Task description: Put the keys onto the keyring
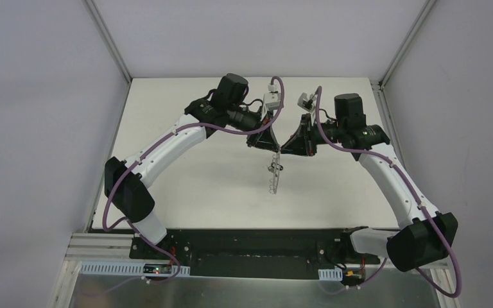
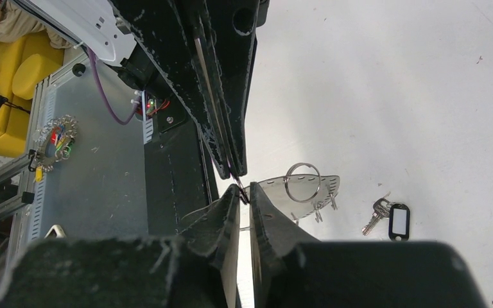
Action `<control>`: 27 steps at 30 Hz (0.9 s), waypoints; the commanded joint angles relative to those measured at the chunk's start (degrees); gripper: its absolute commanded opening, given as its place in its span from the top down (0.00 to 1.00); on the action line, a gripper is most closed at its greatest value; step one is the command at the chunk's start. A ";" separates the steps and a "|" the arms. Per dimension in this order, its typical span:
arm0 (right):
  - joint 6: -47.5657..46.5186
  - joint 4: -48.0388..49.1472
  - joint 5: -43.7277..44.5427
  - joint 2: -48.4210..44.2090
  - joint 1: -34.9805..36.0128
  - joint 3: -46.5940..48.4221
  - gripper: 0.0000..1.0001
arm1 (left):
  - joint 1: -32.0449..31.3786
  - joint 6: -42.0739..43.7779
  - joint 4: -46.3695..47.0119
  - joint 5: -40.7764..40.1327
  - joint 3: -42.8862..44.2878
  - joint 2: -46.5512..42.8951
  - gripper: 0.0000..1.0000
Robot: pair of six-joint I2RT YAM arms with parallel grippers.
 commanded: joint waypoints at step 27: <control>-5.46 -4.46 2.31 -3.64 -3.08 0.47 1.00 | 2.09 0.32 0.79 -2.86 -0.59 -3.03 0.71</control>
